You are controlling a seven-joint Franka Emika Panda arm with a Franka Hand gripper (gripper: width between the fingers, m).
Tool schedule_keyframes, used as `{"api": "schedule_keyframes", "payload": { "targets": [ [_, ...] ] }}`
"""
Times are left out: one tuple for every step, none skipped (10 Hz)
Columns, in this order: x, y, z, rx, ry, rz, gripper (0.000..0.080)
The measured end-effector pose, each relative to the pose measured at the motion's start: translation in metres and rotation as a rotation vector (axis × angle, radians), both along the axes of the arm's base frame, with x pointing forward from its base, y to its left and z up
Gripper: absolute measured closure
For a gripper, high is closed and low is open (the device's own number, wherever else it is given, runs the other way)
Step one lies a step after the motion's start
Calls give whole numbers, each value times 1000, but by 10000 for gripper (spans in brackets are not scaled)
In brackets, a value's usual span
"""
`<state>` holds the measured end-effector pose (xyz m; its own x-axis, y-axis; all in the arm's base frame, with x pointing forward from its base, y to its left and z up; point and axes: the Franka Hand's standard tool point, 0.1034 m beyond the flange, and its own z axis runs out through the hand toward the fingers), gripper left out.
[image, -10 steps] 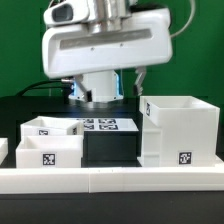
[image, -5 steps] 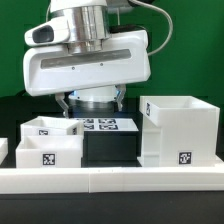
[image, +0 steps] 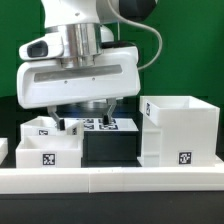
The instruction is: Assemble drawer
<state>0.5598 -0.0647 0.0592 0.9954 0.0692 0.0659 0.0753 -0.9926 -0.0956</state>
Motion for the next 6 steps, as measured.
{"api": "schedule_keyframes", "payload": {
  "targets": [
    [-2,-1,-7,-10,-9,-2,151],
    [-4,-2,-13,-15,-13,-5,151],
    [-5,-3,-20,-21,-16,-7,151],
    [-5,-4,-25,-26,-20,-7,151],
    [-7,-4,-31,-30,-21,1,151],
    [-10,-5,-37,-30,-11,12,151]
  ]
}}
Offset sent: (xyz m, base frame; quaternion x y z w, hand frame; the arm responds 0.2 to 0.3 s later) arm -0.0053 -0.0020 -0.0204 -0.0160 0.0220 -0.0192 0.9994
